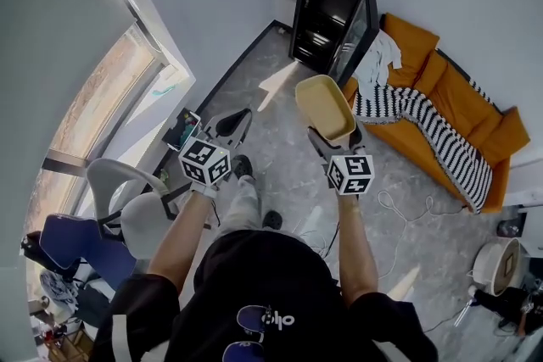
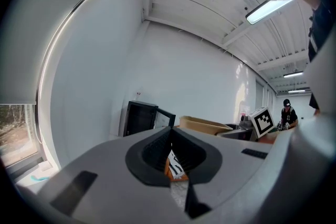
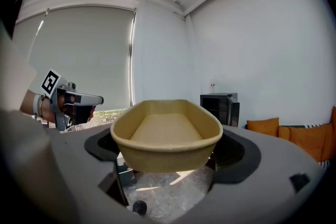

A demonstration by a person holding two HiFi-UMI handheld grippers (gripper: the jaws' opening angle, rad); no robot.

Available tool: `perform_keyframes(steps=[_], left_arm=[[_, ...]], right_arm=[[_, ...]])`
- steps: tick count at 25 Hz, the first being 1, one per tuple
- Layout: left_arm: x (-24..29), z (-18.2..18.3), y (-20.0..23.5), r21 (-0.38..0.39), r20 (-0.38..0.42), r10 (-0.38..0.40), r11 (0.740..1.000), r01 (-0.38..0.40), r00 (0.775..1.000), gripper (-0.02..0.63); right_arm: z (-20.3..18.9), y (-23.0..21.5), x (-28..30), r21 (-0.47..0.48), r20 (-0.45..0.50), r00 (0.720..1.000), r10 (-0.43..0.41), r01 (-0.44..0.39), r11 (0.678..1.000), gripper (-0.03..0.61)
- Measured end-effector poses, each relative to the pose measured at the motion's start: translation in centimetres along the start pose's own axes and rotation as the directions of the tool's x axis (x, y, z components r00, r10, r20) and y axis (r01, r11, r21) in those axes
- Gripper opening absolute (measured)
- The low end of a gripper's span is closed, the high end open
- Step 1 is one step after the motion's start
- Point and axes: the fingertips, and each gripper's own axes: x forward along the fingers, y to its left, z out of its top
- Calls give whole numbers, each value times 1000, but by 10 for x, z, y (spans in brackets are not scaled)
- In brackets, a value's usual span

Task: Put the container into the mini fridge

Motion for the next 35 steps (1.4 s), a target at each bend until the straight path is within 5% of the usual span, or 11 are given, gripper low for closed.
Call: perform_keyframes(steps=[25, 35], left_arm=[[193, 68, 273, -27, -25, -109, 994, 108, 994, 5], [253, 75, 350, -50, -44, -154, 987, 152, 987, 5]], right_arm=[[70, -69, 312, 7, -51, 995, -91, 91, 996, 526], [78, -90, 404, 14, -79, 989, -124, 126, 992, 526]])
